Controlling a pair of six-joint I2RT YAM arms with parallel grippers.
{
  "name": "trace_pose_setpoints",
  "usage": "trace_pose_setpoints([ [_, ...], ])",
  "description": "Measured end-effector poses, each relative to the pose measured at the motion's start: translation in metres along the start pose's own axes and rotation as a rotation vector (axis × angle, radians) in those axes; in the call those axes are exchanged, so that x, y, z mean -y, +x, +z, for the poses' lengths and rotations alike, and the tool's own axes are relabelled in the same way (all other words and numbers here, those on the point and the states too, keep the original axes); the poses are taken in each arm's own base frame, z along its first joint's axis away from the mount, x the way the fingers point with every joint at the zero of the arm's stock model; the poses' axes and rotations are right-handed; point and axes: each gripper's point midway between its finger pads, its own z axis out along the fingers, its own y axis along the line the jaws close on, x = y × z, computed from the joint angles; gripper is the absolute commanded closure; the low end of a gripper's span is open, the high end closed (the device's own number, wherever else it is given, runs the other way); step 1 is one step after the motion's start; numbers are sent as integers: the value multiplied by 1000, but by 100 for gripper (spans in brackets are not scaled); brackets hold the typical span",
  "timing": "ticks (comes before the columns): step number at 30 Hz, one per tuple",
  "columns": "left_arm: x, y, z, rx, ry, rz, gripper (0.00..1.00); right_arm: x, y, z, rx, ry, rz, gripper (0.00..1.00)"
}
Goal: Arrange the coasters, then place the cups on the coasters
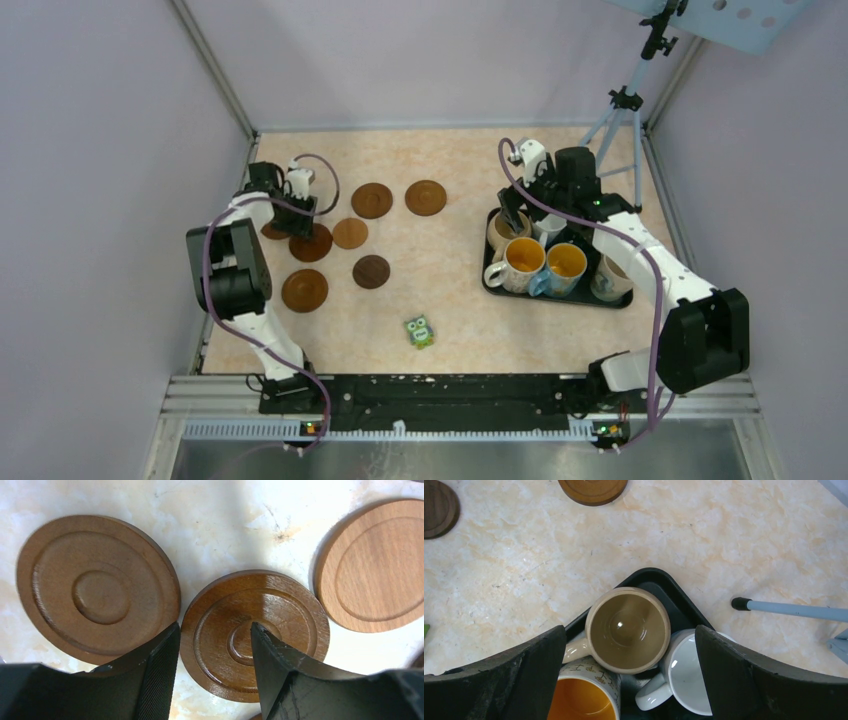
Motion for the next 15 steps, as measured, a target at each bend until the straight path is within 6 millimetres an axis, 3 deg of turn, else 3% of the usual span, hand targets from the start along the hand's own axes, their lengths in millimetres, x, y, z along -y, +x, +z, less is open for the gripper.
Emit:
trace_pose_setpoints([
  [8,-3,18,-2,-22,-62,-22,40,0,0,0,0,0,0,1],
  [15,1,25,-5,-24,-58,-28,51,0,0,0,0,0,0,1],
])
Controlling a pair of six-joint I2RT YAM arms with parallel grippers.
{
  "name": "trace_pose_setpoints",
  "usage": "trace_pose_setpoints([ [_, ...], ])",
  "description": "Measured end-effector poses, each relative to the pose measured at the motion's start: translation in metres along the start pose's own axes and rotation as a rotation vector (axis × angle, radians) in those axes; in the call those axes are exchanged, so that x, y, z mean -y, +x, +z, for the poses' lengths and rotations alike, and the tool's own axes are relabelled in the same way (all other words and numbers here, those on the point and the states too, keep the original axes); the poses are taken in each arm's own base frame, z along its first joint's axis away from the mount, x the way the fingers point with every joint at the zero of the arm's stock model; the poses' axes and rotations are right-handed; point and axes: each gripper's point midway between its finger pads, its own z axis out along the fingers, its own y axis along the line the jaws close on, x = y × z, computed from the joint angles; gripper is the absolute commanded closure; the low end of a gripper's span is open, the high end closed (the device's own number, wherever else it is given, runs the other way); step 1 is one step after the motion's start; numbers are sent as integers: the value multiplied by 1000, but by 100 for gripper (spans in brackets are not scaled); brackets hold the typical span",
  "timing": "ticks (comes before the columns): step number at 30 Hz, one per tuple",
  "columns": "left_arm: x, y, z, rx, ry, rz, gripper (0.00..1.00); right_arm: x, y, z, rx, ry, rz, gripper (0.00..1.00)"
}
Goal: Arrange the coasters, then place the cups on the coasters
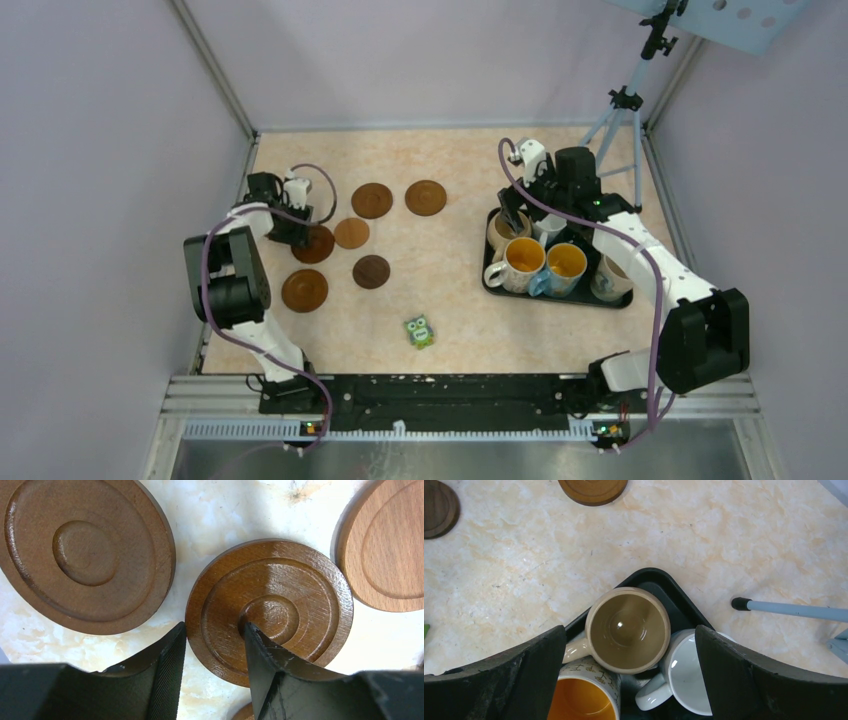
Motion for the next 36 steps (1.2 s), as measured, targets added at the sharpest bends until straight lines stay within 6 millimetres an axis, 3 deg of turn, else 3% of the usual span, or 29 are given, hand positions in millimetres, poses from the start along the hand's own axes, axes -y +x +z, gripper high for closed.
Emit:
trace_pose_setpoints([
  [7,8,-6,3,6,30,-2,55,0,0,0,1,0,0,1],
  [12,13,-29,15,14,43,3,56,0,0,0,1,1,0,1],
  [28,-20,-93,48,69,-35,-65,58,1,3,0,-7,1,3,1],
  [36,-28,-103,54,77,-61,-72,56,1,3,0,-6,2,3,1],
])
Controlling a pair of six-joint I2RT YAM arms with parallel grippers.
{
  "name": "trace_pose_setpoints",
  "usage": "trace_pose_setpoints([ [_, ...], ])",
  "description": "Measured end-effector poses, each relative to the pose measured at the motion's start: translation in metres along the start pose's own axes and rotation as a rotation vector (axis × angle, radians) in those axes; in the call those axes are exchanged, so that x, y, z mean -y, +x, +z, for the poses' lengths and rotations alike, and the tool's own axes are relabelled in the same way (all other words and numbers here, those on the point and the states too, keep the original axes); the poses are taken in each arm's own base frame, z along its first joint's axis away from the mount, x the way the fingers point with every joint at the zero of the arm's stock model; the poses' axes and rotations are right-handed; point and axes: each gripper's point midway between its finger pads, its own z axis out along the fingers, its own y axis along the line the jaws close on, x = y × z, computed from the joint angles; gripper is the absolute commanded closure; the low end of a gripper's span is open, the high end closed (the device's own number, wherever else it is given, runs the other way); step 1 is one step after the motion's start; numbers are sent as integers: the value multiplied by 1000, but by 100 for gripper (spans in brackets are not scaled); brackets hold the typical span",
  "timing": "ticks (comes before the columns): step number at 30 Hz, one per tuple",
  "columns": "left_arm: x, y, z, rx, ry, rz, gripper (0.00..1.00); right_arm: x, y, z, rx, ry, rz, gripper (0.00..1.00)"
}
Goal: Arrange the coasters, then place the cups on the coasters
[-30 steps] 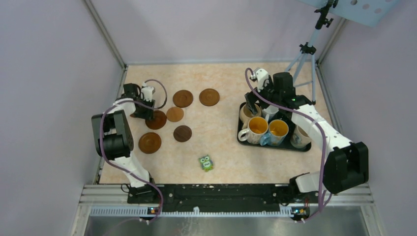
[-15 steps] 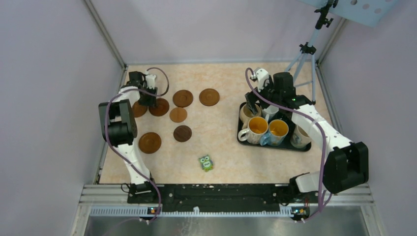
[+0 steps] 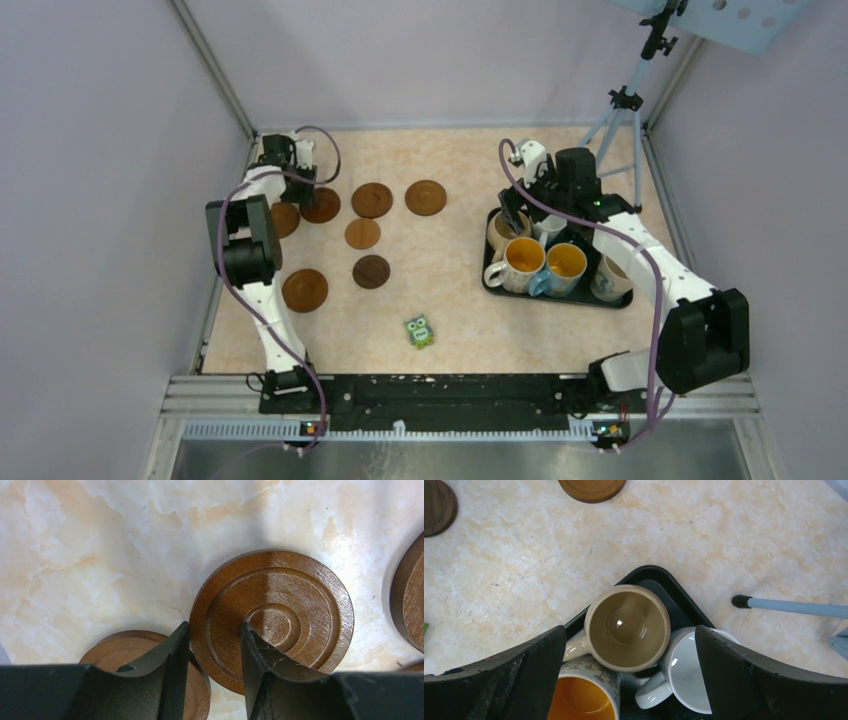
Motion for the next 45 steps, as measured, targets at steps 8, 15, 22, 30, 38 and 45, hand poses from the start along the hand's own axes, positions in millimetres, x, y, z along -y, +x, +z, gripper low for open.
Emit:
trace_pose_setpoints([
  [8,-8,-3,0,8,-45,-16,53,0,0,0,0,0,0,1],
  [15,-17,-5,1,14,-77,-14,33,0,0,0,0,0,0,1],
  [22,-26,-2,-6,16,-45,-46,29,0,0,0,0,0,0,1],
  [30,-74,16,-63,66,-54,-140,27,-1,0,0,2,-7,1,1],
  [38,-101,62,-69,3,-62,-198,27,-2,-1,0,4,-14,1,1],
  [45,-93,74,-60,-26,-34,-175,32,-3,-1,0,4,-16,0,1],
])
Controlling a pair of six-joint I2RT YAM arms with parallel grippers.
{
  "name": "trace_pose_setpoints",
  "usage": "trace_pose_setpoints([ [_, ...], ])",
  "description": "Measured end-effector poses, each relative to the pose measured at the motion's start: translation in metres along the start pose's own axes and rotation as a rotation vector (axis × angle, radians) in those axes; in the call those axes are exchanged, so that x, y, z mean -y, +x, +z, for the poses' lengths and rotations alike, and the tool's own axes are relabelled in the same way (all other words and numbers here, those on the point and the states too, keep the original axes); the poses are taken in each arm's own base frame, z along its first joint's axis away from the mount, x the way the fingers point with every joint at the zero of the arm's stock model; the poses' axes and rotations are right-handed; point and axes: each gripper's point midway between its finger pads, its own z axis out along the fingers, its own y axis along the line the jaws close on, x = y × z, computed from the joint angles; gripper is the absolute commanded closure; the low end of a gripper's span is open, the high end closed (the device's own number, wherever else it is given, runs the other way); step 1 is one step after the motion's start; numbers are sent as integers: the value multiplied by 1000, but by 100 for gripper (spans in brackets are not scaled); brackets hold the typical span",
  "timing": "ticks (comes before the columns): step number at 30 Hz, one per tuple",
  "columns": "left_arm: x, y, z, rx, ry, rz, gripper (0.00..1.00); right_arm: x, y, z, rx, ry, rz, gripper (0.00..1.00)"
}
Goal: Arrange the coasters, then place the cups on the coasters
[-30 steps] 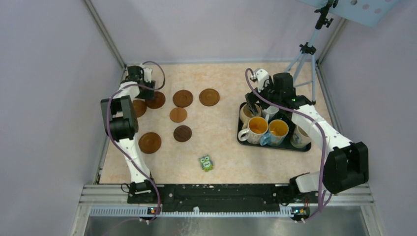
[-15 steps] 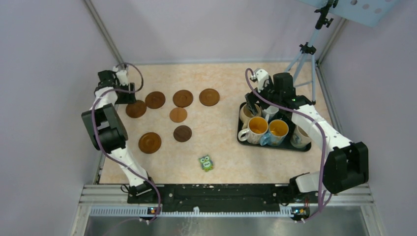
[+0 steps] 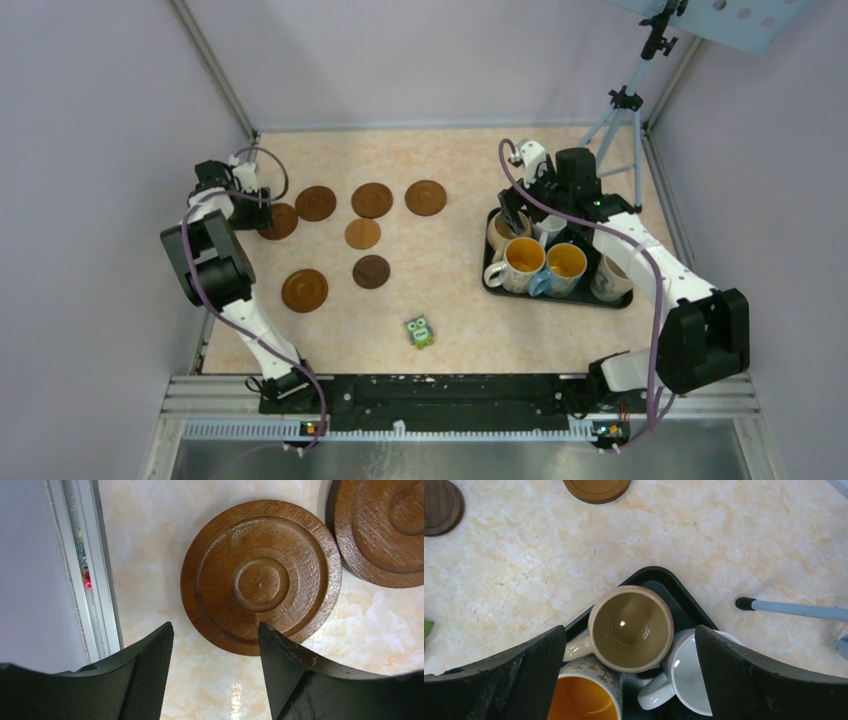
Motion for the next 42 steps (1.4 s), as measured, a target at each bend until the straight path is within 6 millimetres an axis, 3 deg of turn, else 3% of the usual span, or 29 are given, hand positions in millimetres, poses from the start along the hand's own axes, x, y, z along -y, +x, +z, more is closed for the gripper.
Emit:
trace_pose_setpoints([
  [4,2,6,11,-16,24,-4,33,0,0,0,0,-1,0,1],
  [11,-4,-6,24,4,26,3,39,0,0,0,0,-1,-3,1],
  [18,-18,-32,38,43,2,6,48,0,0,0,0,-1,-6,1],
  [31,-36,-68,58,104,-11,19,49,0,0,0,-1,-1,-7,1],
  [32,-40,-77,63,121,-16,17,48,0,0,0,-1,-1,-7,1],
  [42,-41,-82,63,126,-11,18,22,0,0,0,-1,-1,-7,1],
])
